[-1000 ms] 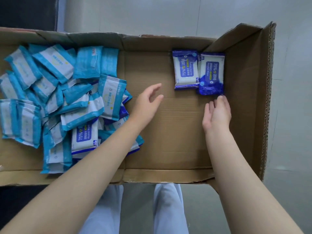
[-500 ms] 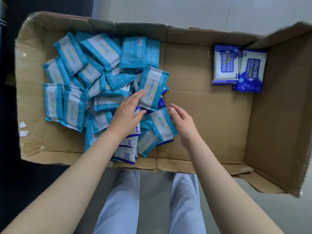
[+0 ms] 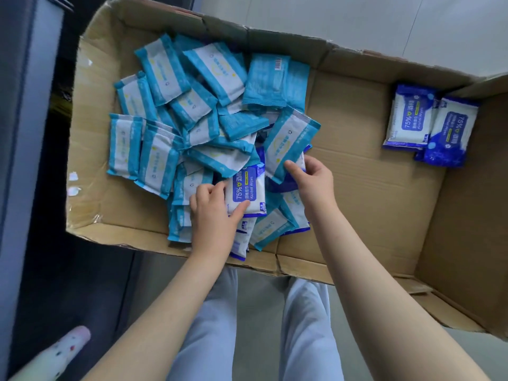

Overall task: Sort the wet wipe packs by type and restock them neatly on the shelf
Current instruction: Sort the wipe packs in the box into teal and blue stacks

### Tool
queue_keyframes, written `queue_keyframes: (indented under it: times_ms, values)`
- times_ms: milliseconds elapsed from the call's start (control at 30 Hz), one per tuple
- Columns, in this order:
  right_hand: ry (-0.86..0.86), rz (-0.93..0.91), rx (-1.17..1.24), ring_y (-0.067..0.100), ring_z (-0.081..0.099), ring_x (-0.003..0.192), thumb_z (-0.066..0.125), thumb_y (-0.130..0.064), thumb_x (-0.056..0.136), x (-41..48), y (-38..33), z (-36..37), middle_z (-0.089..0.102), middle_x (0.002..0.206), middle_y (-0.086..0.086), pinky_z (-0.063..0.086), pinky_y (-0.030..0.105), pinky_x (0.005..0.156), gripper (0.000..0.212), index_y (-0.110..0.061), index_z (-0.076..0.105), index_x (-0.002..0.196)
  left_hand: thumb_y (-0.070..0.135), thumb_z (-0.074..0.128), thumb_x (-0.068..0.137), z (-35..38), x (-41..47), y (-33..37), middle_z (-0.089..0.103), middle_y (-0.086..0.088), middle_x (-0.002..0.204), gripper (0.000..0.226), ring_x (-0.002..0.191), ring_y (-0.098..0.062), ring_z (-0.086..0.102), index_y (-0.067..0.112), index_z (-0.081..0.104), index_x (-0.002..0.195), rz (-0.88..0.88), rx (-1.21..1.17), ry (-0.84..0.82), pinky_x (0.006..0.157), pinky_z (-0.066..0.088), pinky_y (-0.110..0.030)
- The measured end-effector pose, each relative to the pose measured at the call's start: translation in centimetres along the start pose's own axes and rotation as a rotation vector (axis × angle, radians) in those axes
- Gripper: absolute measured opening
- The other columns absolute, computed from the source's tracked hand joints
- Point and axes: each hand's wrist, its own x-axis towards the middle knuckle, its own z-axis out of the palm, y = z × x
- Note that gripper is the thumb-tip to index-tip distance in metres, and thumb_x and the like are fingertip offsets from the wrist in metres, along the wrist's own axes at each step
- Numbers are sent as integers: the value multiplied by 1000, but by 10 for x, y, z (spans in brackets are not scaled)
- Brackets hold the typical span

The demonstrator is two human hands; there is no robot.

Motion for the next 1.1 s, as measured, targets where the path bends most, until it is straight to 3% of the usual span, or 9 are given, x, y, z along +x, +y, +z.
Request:
queue_keyframes:
  times_ms: [167,300,367,533,633,767,867,933,1100]
  values:
    - [21,36,51,21,70,85,75,-20,87,-11,-4,-6,72,98,7,59,36,73,20,-15,58,95,46,68,87,5,5,11,52,-7,128,63,124,-28,41,11,49,137,-237,-92,-62,99,40,-41]
    - [-3,62,233,22,73,83,72,-17,89,-17,-9,-23,75,93,6,61,38,73,24,-10,54,103,31,73,87,2,5,22,65,0,109,30,92,-14,63,21,54,108,-412,-480,-77,76,55,-33]
    - [-2,52,291,20,73,78,67,-16,93,-21,-11,-34,75,92,6,60,34,67,19,-10,54,106,24,69,91,-2,-1,29,68,1,104,24,82,-8,65,17,56,109,-519,-703,-98,64,51,-23]
    - [72,6,319,12,71,79,61,-14,96,-27,-11,-73,74,96,3,58,27,68,14,-10,58,109,11,63,94,-13,-36,52,71,-2,99,15,78,-11,68,13,59,109,-659,-1122,-224,59,52,-20]
    - [144,22,377,13,69,86,58,-15,98,-30,-12,-107,71,107,8,59,27,77,24,-6,58,121,4,56,96,-5,-51,76,72,-6,102,16,86,-15,68,11,59,110,-644,-1243,-285,75,55,-29]
    - [240,20,358,13,69,93,57,-15,99,-26,-18,-162,71,111,7,58,29,84,31,-4,57,128,3,54,95,24,-32,119,73,-2,102,21,87,-13,69,14,59,113,-519,-1175,-354,71,55,-27]
    - [336,-10,288,14,70,97,58,-14,99,-9,-26,-203,71,111,3,58,32,88,23,-9,60,121,0,57,94,57,-1,162,72,0,101,20,91,-12,67,15,57,108,-313,-1047,-366,85,53,-27]
    - [410,-42,208,12,71,99,61,-17,97,8,-36,-227,72,108,1,57,32,90,18,-14,61,115,0,60,92,81,21,194,69,-3,106,22,93,-11,65,15,56,107,-193,-948,-342,81,51,-18]
    - [507,-85,82,2,66,84,57,-14,99,60,-59,-258,65,94,-9,56,18,76,12,-14,57,111,4,64,89,135,66,255,67,-4,107,21,98,-14,64,16,59,105,-63,-800,-268,82,53,-23]
